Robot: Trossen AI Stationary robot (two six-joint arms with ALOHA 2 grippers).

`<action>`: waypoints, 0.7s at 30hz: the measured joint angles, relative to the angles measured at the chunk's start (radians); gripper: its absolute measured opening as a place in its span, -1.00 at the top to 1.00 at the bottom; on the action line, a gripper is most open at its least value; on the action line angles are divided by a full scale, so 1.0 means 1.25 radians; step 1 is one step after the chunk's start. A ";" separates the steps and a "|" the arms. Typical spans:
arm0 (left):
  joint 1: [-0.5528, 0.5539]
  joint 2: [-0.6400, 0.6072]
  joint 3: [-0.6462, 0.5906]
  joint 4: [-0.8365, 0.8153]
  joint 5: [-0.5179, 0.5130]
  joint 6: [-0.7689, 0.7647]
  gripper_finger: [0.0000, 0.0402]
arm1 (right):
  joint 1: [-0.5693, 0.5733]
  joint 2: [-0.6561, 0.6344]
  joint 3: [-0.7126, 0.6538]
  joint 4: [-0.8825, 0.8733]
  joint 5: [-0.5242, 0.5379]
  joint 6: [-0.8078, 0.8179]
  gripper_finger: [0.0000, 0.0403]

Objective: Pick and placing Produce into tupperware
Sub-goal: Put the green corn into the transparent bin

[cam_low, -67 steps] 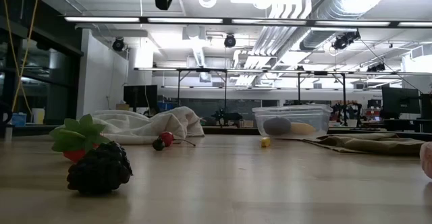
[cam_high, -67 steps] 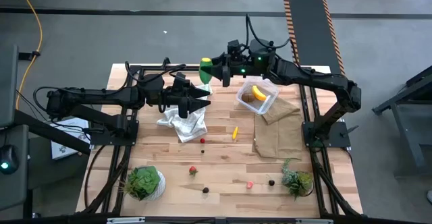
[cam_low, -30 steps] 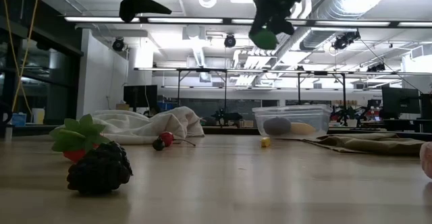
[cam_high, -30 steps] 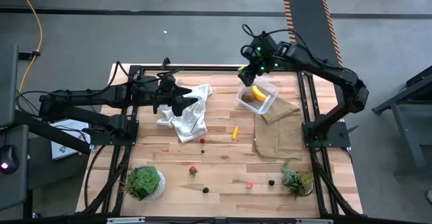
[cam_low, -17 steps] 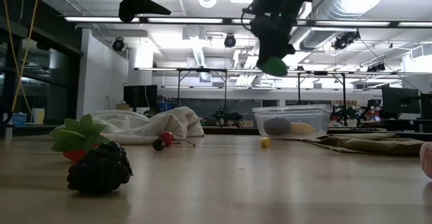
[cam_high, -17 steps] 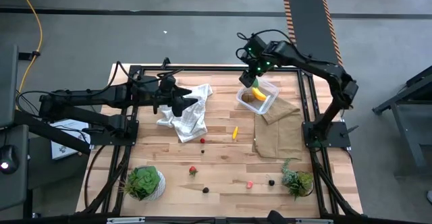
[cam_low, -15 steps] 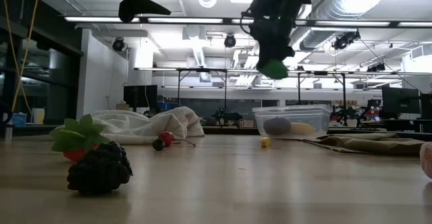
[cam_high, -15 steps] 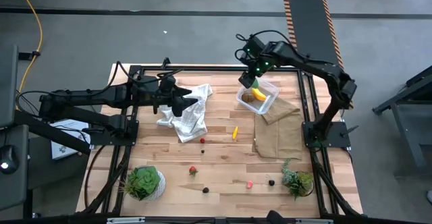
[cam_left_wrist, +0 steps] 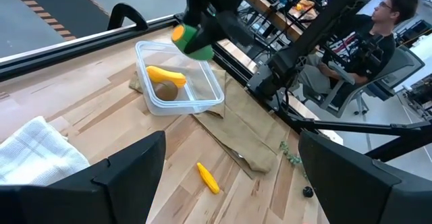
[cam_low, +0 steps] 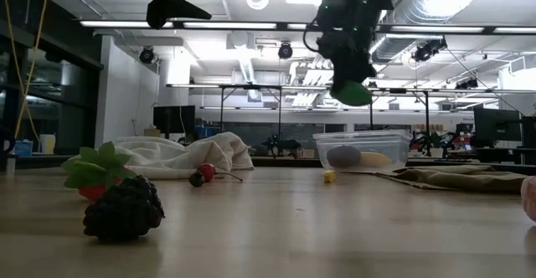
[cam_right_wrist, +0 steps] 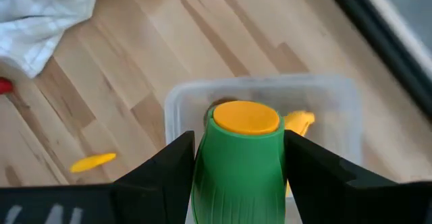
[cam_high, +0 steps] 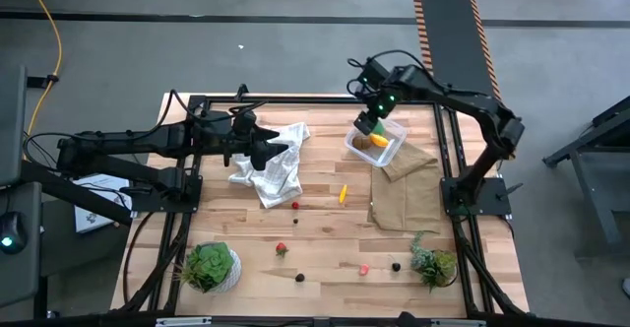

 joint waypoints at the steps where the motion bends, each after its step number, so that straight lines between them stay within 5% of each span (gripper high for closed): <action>1: 0.000 0.000 0.000 0.000 0.000 0.000 -0.63 | 0.000 -0.020 -0.038 0.026 -0.003 0.015 0.08; 7: 0.000 0.000 0.000 0.000 -0.007 0.000 -0.63 | 0.004 -0.114 -0.207 0.158 -0.021 0.091 0.08; 21: 0.000 0.000 0.000 0.000 -0.009 -0.009 -0.63 | 0.004 -0.128 -0.336 0.262 -0.002 0.120 0.08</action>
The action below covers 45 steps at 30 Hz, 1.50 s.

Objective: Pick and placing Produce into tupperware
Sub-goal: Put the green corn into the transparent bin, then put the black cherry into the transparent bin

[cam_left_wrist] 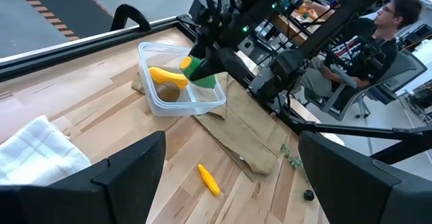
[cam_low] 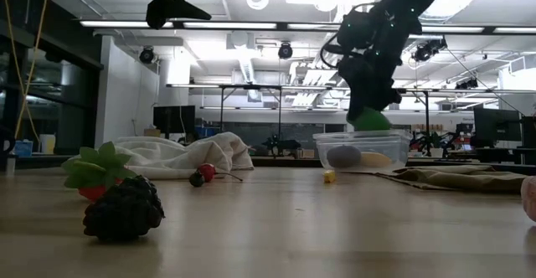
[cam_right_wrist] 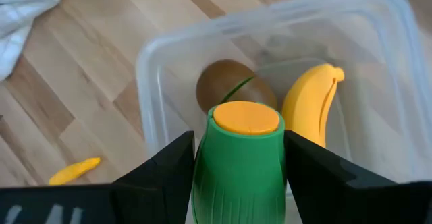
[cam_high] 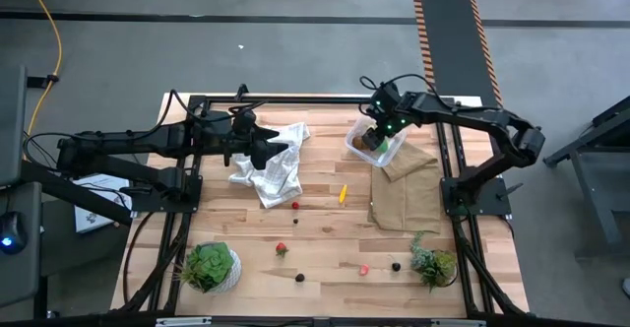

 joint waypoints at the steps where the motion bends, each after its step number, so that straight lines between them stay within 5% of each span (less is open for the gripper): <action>1: 0.000 0.000 0.000 0.000 0.000 0.000 -0.63 | 0.000 0.000 -0.008 0.007 0.000 0.003 0.08; 34: 0.000 0.000 0.000 -0.017 0.008 0.001 -0.63 | 0.000 -0.001 -0.034 0.052 0.003 0.013 -0.21; 41: 0.000 0.000 0.000 -0.032 0.042 0.005 -0.63 | -0.019 -0.069 0.016 0.090 0.032 0.018 -0.21; 45: 0.000 0.000 0.000 -0.051 0.052 0.006 -0.63 | -0.035 -0.132 0.021 0.200 -0.148 0.058 -0.21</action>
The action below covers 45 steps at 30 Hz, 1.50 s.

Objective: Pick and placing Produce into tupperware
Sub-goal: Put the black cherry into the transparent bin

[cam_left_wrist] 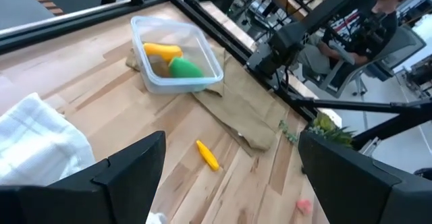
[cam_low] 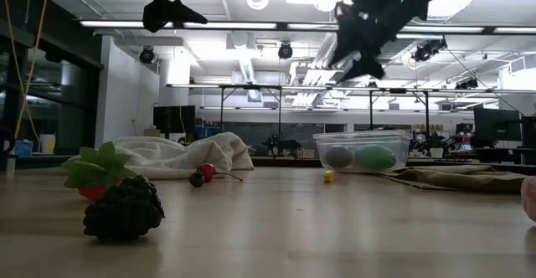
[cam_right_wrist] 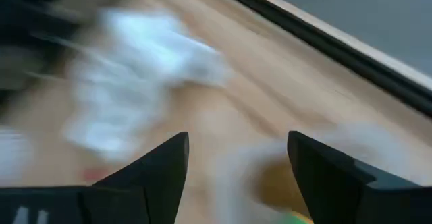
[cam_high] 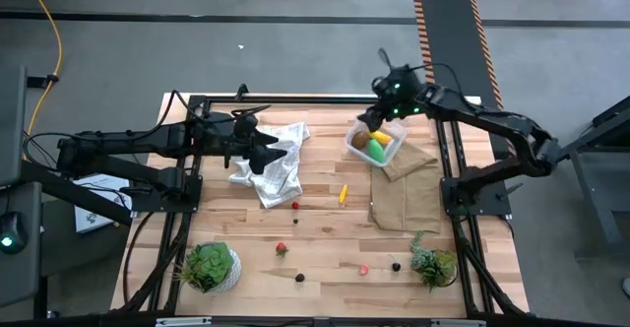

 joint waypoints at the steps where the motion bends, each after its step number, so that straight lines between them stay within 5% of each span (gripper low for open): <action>1: 0.000 0.000 0.000 -0.006 0.000 0.000 -0.63 | 0.000 -0.012 0.000 0.022 -0.062 0.022 -0.21; 6: 0.000 0.000 0.000 -0.024 0.018 0.027 -0.63 | 0.035 -0.054 0.000 0.077 -0.229 0.127 -0.21; 14: 0.000 0.000 0.000 -0.026 0.089 0.060 -0.63 | 0.225 -0.075 0.000 0.002 -0.291 0.208 -0.21; 22: 0.000 0.000 0.000 -0.026 0.134 0.060 -0.63 | 0.436 -0.072 0.000 -0.228 -0.062 0.267 -0.10; 31: 0.000 0.000 0.000 -0.026 0.147 0.019 -0.63 | 0.582 -0.072 0.000 -0.324 0.095 0.627 -0.07; 45: 0.000 0.000 0.000 -0.027 0.147 0.011 -0.63 | 0.747 0.003 0.000 -0.441 0.051 0.906 -0.07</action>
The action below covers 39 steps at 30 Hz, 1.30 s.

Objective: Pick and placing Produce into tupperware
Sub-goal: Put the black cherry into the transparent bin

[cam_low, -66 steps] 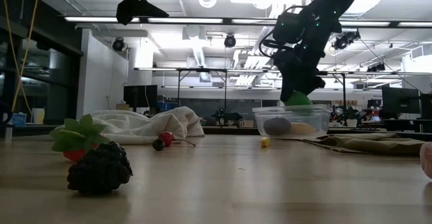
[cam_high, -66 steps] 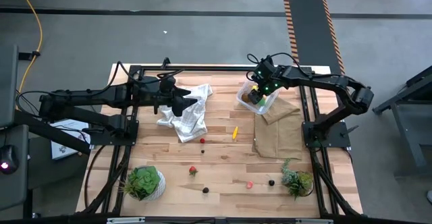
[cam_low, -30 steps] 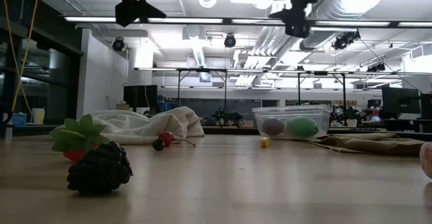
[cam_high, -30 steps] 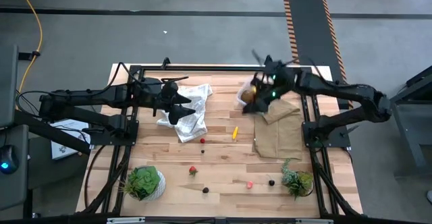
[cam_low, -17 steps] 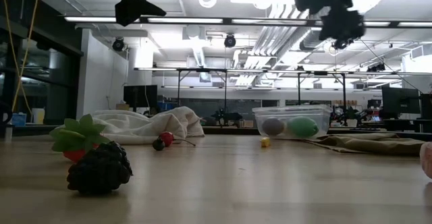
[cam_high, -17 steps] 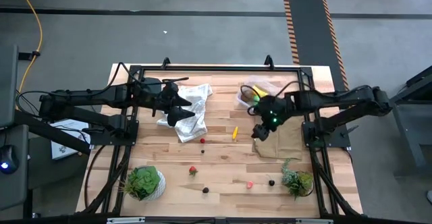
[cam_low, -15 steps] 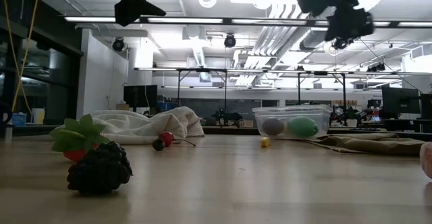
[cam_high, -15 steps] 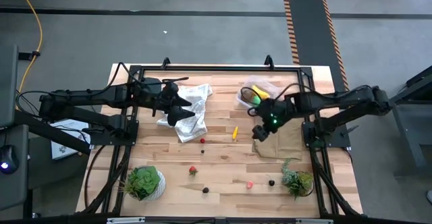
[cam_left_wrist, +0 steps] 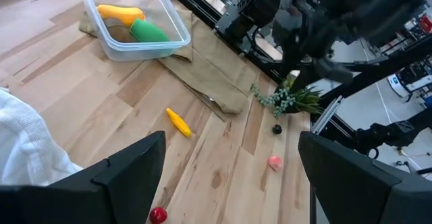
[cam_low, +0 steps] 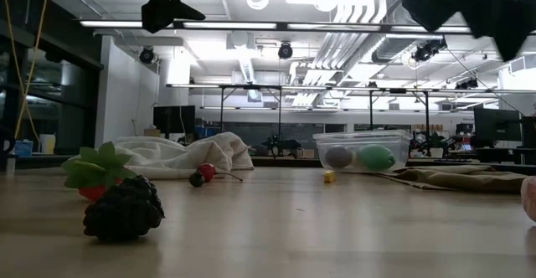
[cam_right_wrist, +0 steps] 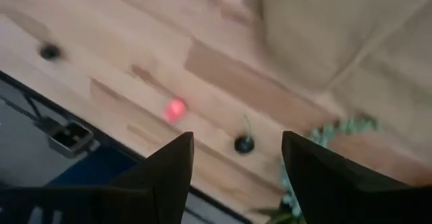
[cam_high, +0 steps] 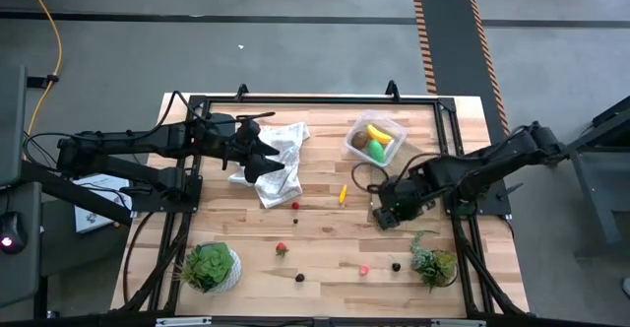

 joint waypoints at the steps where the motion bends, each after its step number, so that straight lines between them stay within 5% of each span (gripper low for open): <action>1: 0.000 0.000 0.000 -0.001 0.000 0.000 -0.63 | 0.012 0.012 0.000 0.000 -0.011 0.009 -0.07; 11: 0.000 0.000 0.000 -0.064 -0.001 0.004 -0.63 | 0.097 0.134 0.017 0.000 -0.035 0.047 -0.07; 28: 0.000 0.000 0.000 -0.083 -0.002 0.034 -0.63 | 0.179 0.435 0.327 -0.235 0.080 -0.146 -0.07; 39: 0.000 0.000 0.000 -0.119 -0.001 0.034 -0.63 | 0.261 0.457 0.334 -0.176 0.063 -0.031 -0.07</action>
